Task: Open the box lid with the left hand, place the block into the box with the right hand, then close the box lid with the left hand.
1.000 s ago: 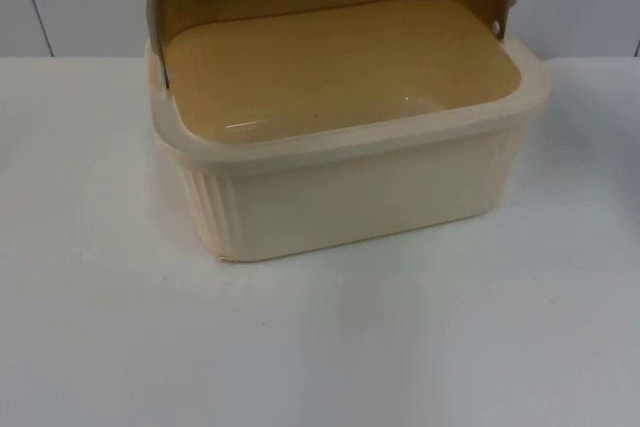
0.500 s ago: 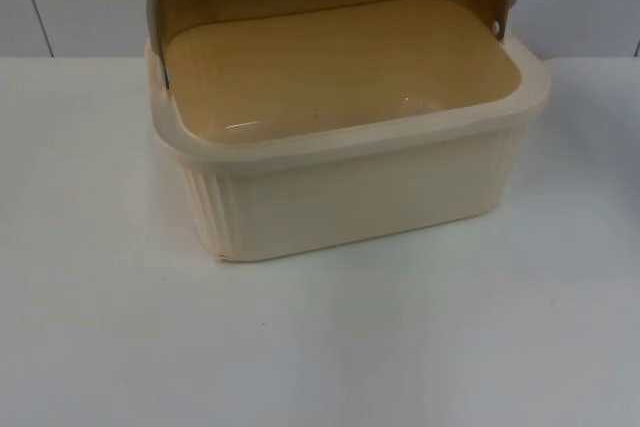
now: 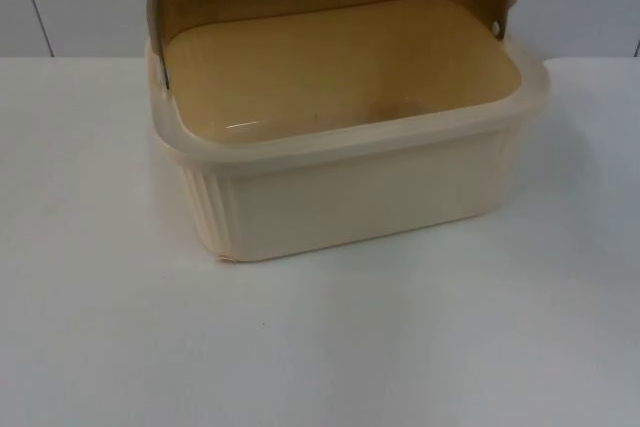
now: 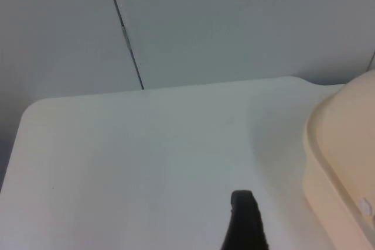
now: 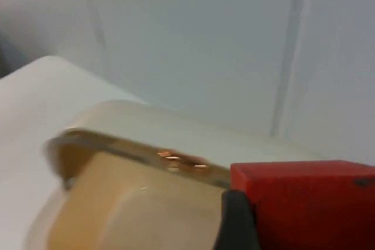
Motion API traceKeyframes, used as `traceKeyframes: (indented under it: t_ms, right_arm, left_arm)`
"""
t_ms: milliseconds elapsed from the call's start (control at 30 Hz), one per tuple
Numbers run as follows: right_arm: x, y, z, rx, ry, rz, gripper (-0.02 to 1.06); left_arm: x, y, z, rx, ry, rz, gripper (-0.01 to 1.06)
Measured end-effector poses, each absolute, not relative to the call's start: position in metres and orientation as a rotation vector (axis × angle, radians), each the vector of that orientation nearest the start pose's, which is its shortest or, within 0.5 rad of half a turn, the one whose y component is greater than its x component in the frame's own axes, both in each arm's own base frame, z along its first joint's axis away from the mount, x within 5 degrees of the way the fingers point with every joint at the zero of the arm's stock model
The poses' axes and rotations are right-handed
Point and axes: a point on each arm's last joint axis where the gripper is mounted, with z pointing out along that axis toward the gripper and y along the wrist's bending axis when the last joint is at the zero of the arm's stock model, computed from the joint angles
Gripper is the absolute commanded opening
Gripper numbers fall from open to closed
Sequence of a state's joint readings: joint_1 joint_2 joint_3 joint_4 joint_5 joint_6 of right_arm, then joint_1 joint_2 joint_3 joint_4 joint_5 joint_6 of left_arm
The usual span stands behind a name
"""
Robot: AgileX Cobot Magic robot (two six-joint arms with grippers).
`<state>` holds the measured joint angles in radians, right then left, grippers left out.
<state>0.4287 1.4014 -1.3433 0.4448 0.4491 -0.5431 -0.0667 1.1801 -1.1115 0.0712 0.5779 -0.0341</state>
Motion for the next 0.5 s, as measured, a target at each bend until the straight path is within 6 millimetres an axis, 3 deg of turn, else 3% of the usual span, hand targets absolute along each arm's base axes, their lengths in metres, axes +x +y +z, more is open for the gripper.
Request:
traceKeyframes:
  t_ms: [100, 133, 267, 333, 500]
  right_arm:
    - [0.289, 0.175, 0.388, -0.738, 1.867, 0.413, 0.0]
    - [0.289, 0.175, 0.388, -0.738, 1.867, 0.413, 0.0]
    - [0.313, 0.198, 0.344, -0.788, 1.977, 0.418, 0.0]
    - [0.319, 0.201, 0.333, -0.794, 2.003, 0.416, 0.0]
    - [0.341, 0.212, 0.281, -0.853, 2.117, 0.367, 0.0]
  left_arm:
    - [0.255, -0.014, 0.377, 0.075, 2.125, 0.017, 0.57]
    - [0.255, -0.014, 0.377, 0.075, 2.125, 0.017, 0.57]
    - [0.256, -0.014, 0.378, 0.075, 2.12, 0.017, 0.57]
    - [0.256, -0.014, 0.378, 0.075, 2.12, 0.017, 0.57]
    - [0.256, -0.014, 0.378, 0.075, 2.12, 0.017, 0.57]
